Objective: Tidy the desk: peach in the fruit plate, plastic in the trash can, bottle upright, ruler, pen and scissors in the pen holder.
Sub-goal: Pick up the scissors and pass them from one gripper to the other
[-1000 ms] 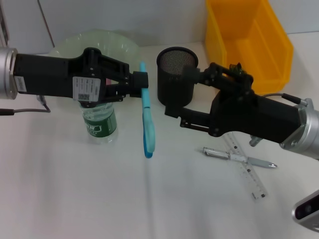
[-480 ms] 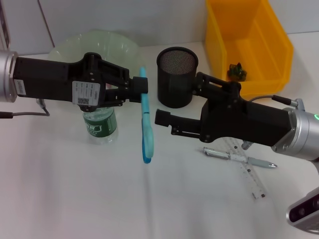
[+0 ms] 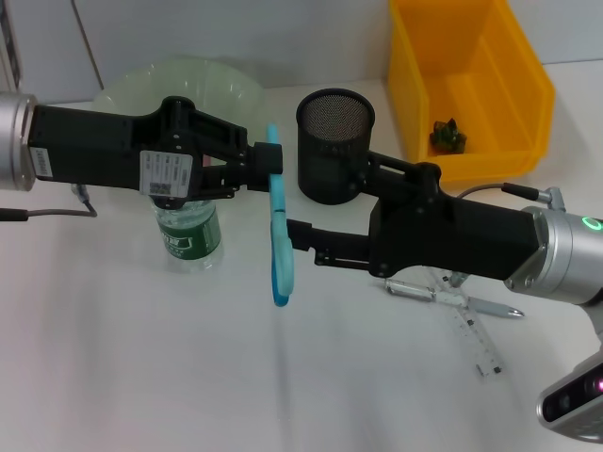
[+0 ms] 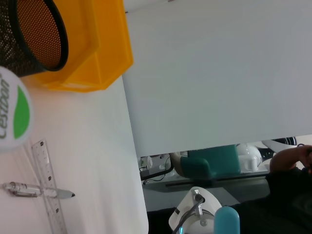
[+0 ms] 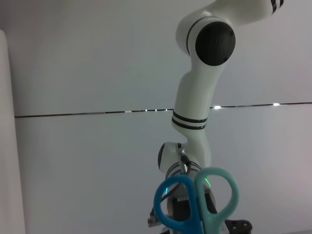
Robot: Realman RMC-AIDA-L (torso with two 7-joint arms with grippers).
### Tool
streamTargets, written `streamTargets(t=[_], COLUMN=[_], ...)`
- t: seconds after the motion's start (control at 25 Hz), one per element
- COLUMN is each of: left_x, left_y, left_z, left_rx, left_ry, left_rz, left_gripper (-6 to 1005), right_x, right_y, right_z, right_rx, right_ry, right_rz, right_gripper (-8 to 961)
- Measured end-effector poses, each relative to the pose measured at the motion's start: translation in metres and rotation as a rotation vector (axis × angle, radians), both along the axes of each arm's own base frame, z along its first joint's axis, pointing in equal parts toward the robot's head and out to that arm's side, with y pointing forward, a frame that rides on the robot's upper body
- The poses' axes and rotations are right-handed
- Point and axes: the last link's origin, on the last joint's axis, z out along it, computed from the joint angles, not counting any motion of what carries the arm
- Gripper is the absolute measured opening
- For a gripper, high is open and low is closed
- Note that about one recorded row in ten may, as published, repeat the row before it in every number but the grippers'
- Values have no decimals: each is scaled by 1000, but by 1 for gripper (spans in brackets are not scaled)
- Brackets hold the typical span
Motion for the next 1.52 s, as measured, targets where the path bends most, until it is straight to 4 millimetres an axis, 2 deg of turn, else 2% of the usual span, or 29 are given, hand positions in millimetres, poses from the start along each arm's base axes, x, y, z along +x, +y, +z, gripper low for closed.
streamTargets(t=[1.52], left_x=[0], left_y=[1], left_z=[0], left_rx=[-9], left_ry=[20], left_rz=[1], left_gripper=[314], right_x=[-9], right_y=[6], right_z=[-9], right_rx=[8], right_ry=[-42], right_rz=[47], right_gripper=[619])
